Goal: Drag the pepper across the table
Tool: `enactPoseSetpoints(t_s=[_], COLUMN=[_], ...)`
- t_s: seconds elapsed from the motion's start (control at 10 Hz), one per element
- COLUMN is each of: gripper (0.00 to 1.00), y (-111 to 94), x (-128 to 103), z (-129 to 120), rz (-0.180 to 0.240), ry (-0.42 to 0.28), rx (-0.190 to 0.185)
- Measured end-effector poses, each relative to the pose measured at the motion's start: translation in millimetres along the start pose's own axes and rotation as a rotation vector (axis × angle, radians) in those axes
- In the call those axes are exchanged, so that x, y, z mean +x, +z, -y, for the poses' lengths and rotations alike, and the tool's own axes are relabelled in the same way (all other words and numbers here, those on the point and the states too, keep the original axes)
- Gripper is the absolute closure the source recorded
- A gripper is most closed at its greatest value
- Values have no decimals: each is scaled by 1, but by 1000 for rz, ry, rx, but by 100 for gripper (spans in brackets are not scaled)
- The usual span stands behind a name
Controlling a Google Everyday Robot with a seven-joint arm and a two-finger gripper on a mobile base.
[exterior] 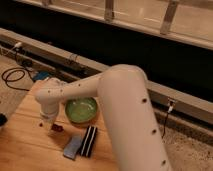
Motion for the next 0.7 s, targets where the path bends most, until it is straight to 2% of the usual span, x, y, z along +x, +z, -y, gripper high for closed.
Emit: enactPoseSetpoints(t_s=[0.2,0.4,0.6,0.7], gripper=[100,100,100,100], y=[18,18,5,-3], x=[-5,-24,-59,-85], z=[5,3,-4,-11], rz=[-7,-13,-21,-27], ry=[-26,-75,-155,-211], rx=[2,7,15,15])
